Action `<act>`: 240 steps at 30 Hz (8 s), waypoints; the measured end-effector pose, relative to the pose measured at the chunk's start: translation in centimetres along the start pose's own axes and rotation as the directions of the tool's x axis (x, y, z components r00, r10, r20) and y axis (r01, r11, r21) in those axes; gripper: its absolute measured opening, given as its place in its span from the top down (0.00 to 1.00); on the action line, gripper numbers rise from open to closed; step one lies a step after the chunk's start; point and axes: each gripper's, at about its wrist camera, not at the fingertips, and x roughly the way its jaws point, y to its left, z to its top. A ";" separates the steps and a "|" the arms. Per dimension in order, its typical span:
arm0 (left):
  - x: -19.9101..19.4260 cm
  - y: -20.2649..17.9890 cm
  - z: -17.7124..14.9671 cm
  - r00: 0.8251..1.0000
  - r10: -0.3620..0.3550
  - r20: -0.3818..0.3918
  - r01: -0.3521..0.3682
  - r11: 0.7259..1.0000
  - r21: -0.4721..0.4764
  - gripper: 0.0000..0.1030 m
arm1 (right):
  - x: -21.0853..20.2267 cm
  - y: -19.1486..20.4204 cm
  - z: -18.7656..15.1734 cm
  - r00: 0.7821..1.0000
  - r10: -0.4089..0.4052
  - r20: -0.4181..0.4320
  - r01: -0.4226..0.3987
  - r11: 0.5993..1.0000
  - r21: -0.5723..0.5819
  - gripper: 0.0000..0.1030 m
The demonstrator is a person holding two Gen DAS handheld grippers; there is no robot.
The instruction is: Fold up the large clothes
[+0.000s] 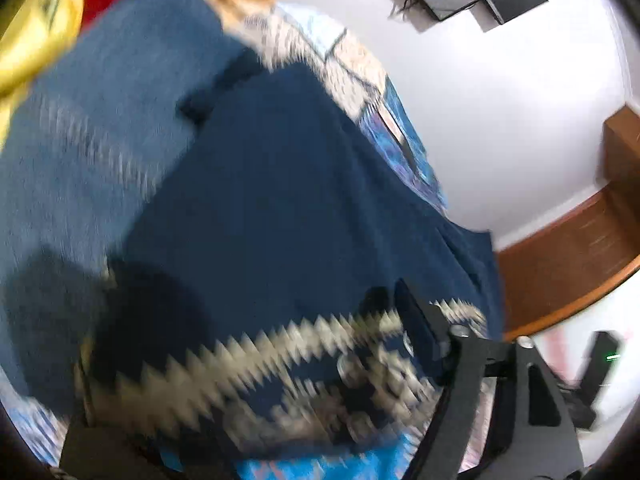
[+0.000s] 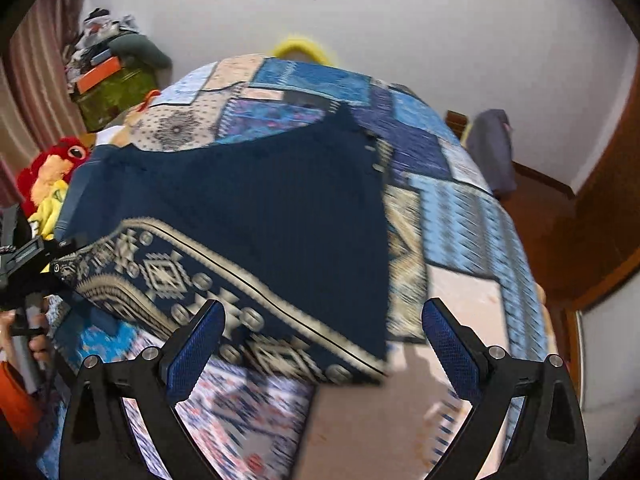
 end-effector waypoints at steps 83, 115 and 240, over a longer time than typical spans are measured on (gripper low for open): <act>1.4 -21.9 -5.2 0.969 0.228 -0.096 -0.080 0.656 0.750 0.12 | 0.8 -3.8 -0.1 0.977 0.205 -0.063 -0.196 0.972 0.132 0.02; 11.7 -18.9 1.4 0.884 -0.020 -0.466 0.219 0.901 0.376 0.09 | 10.5 -10.3 2.5 0.883 0.454 -0.114 -0.380 0.837 0.394 0.02; -45.1 -16.4 -12.1 0.779 -0.122 0.615 -0.324 0.762 0.561 0.14 | -36.4 21.6 -11.5 0.708 0.224 0.670 -0.165 0.975 -0.151 0.20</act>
